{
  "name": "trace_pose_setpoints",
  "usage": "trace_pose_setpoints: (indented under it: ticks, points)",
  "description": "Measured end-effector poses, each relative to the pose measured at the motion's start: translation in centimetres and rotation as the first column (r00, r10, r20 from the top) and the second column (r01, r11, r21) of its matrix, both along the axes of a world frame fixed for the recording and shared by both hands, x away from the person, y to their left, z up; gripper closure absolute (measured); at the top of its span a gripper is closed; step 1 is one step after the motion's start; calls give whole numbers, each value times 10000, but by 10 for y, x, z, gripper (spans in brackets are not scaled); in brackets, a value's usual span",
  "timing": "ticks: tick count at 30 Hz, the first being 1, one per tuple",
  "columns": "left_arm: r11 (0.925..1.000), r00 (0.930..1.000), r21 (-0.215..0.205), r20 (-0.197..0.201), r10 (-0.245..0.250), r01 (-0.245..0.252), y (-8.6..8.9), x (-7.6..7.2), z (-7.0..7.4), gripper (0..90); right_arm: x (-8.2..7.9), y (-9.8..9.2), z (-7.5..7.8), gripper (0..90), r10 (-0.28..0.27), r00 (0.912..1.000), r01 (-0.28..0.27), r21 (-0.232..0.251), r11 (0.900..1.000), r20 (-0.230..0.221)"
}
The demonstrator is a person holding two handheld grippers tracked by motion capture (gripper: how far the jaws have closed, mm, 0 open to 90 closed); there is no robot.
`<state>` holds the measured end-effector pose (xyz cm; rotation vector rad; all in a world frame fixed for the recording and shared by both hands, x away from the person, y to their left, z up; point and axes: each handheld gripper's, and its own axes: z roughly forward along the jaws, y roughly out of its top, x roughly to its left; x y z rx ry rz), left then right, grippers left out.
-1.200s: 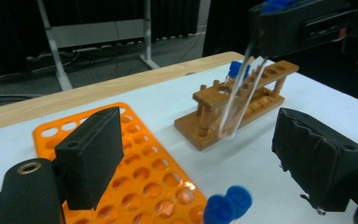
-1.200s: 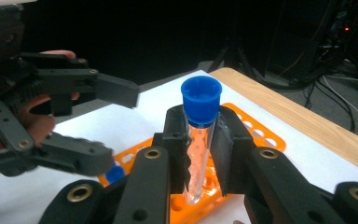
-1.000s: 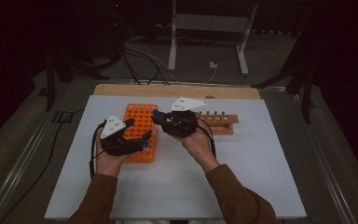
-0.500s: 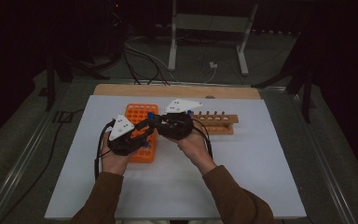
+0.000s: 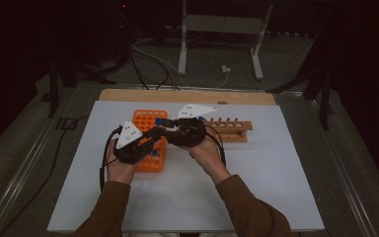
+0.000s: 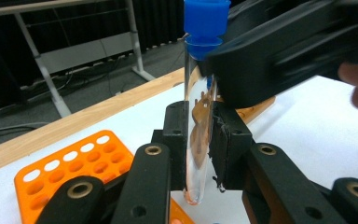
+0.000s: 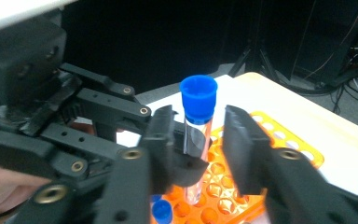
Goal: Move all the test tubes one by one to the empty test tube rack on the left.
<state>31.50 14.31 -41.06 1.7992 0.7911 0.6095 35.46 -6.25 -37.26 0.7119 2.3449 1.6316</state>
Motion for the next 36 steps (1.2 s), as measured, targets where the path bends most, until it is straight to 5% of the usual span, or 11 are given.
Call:
trace_pose_setpoints:
  ticks: [7, 13, 23, 31, 36]
  points:
    - [9992, 9993, -184, -152, 356, -359, 9, 4, 1, 780, 4, -16, 0, 281, -522, 9986, 522, 133, 9985, -42]
    - [9974, 9976, -254, -212, 665, -671, 21, 3, 2, 780, 8, -30, -9, 150, -914, 9954, 907, -249, 9956, -302]
    - [9934, 9932, -450, -552, 1028, -1053, 45, -1, -8, 780, 8, -62, -26, 23, -1551, 9866, 1535, -337, 9876, -515]
    - [9886, 9901, -850, -773, 1175, -1239, 60, -10, -19, 779, 6, -90, -30, 0, -2084, 9777, 2073, -378, 9775, -277]
    - [9894, 9891, -732, -876, 1186, -1252, 63, -16, -27, 779, 4, -103, -31, 0, -2201, 9751, 2196, -187, 9754, -278]
